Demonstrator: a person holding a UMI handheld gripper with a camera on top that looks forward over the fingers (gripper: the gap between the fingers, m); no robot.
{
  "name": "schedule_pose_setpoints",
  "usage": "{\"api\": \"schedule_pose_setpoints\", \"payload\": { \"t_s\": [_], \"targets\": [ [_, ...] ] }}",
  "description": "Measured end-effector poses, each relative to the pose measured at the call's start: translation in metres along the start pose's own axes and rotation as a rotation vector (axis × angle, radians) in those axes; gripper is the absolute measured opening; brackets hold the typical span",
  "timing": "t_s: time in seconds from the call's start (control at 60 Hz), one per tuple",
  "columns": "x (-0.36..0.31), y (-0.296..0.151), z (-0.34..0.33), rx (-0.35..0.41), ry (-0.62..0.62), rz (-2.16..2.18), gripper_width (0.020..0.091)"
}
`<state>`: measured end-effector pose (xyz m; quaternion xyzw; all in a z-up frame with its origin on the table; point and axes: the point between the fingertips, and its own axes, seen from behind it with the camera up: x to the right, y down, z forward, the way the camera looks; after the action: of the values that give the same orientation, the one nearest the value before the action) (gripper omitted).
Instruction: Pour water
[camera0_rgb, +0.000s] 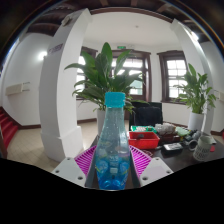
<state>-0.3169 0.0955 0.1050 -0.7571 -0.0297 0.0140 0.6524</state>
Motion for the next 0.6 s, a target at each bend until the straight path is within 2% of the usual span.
{"api": "schedule_pose_setpoints", "payload": {
  "t_s": [0.05,0.183,0.35,0.45,0.517,0.6],
  "targets": [
    [-0.001,-0.001,0.000,0.015,-0.011,0.016,0.0532],
    [-0.003,-0.001,0.001,0.024,-0.035,0.008,0.0417],
    [-0.002,-0.002,0.002,0.033,-0.056,0.017,0.0417],
    [0.003,-0.001,-0.001,0.011,-0.080,0.058,0.0418],
    [0.014,-0.005,-0.004,0.001,-0.085,0.151,0.0416],
    [0.038,-0.017,-0.009,0.021,-0.095,0.350,0.0416]
  ]
}}
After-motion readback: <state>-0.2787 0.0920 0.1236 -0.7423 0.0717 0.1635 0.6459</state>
